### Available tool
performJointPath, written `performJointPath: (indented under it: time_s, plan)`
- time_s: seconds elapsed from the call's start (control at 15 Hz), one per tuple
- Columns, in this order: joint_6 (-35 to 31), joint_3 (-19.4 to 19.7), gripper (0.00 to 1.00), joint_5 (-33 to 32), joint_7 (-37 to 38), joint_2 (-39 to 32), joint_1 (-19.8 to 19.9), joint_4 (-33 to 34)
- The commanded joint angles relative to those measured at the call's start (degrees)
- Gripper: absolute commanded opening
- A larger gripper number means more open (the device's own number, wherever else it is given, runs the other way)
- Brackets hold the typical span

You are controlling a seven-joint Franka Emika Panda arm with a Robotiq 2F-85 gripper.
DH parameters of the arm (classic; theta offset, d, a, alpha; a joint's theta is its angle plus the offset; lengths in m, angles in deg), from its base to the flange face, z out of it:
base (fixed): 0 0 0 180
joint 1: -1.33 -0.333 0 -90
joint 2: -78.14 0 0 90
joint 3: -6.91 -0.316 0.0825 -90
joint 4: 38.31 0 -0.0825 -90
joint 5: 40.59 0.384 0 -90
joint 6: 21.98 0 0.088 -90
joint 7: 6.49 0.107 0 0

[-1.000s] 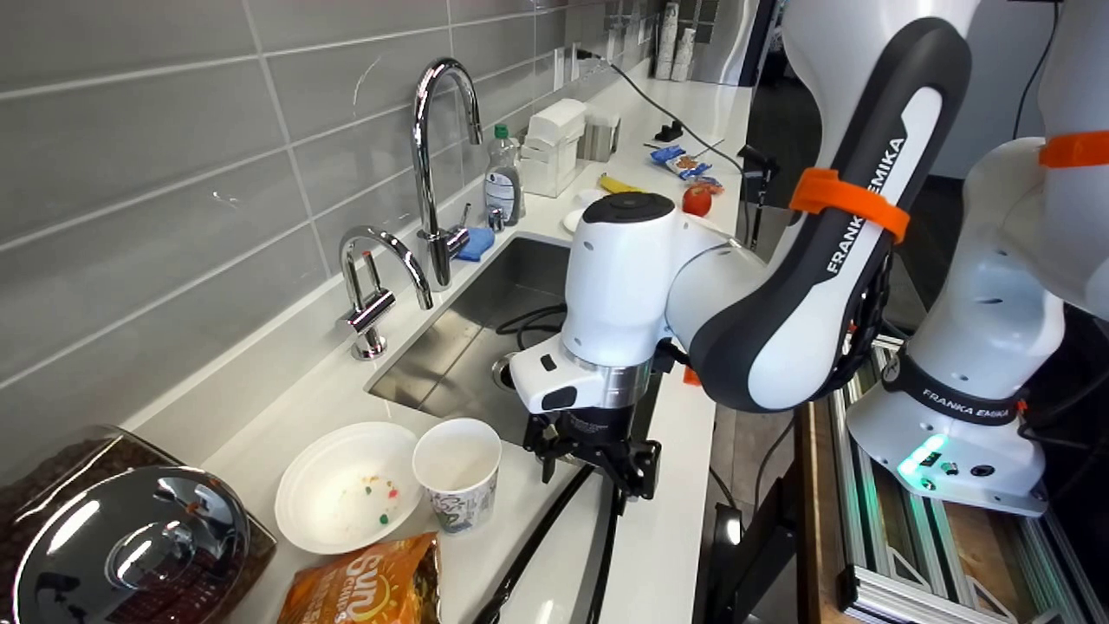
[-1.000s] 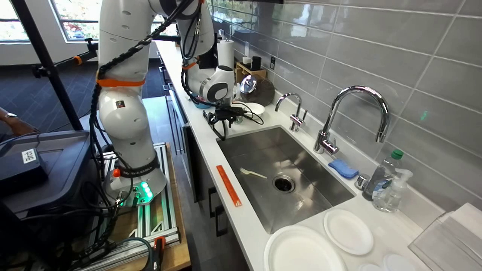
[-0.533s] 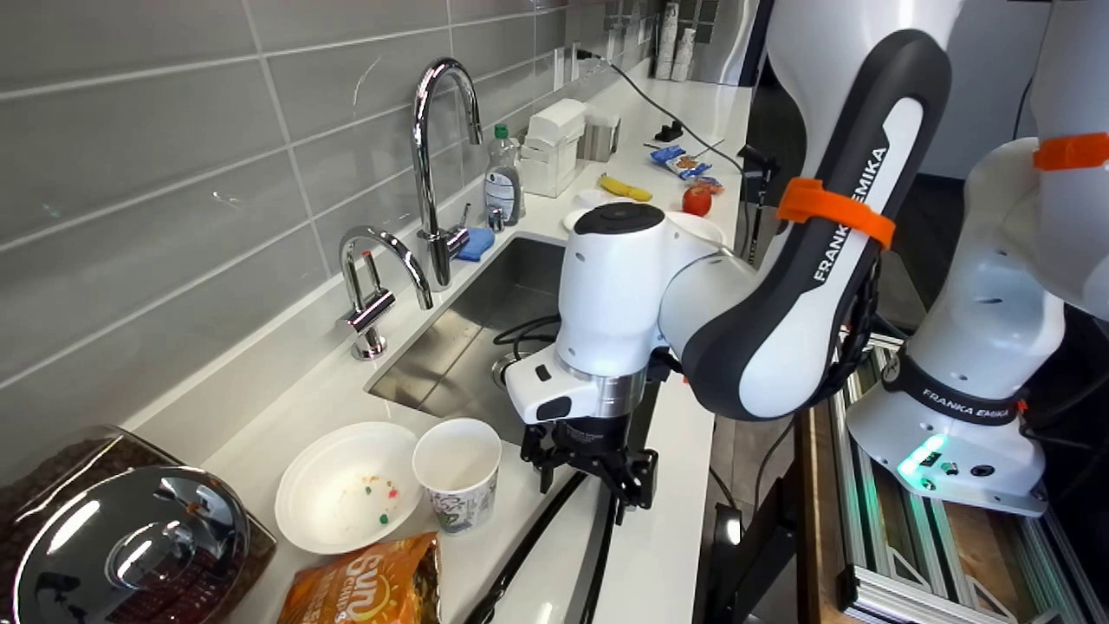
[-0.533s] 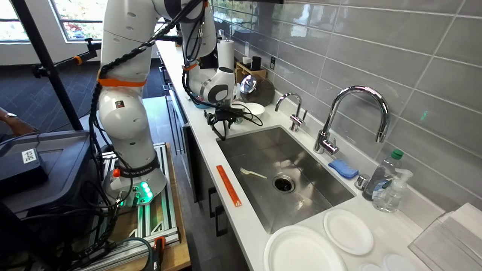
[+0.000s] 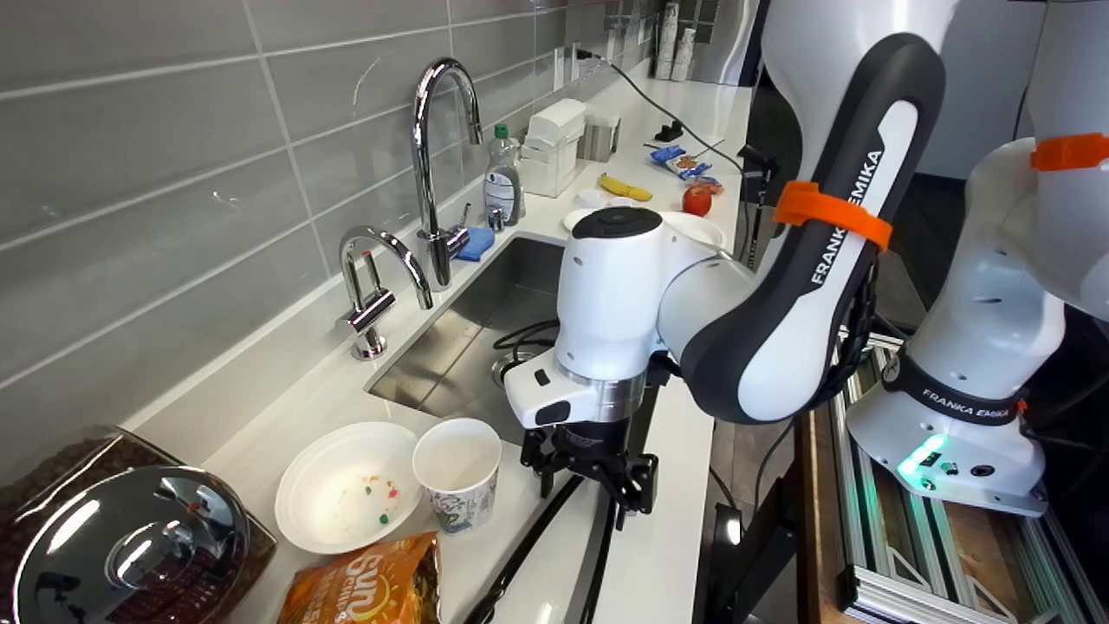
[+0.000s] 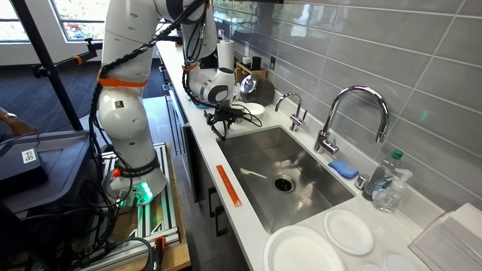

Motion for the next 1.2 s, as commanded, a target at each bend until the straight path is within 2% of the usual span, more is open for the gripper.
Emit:
performJointPath:
  time_s: [0.0, 0.2, 0.27, 0.33, 0.47, 0.53, 0.6, 0.67, 0.73, 0.87, 1.0, 1.13]
  plan:
    - [-1.4, -1.3, 1.00, -0.6, 0.5, -1.7, 1.4, 0.8]
    - [-1.3, -1.7, 0.98, -0.4, 0.5, -2.2, 2.0, 1.1]
    - [-1.2, -1.7, 0.85, -0.5, 0.5, -2.3, 2.1, 1.2]
    - [-1.3, -1.7, 0.89, -0.5, 0.6, -2.4, 2.2, 1.2]
    - [-1.3, -1.7, 0.85, -0.7, 0.9, -2.5, 2.3, 1.3]
    - [-1.3, -1.7, 0.89, -0.7, 0.9, -2.6, 2.3, 1.4]
    - [-1.3, -1.6, 0.87, -0.8, 1.0, -2.6, 2.3, 1.4]
    - [-1.2, -1.7, 0.80, -0.7, 1.0, -2.6, 2.4, 1.4]
    - [-1.2, -1.6, 0.66, -0.8, 1.2, -2.5, 2.3, 1.4]
    - [-1.2, -1.4, 0.55, -0.9, 1.6, -2.1, 2.3, 1.3]
    - [-1.1, -1.1, 0.40, -1.0, 2.0, -1.4, 2.2, 1.2]
    - [-0.7, -0.7, 0.34, -1.4, 2.5, -0.7, 1.9, 0.9]
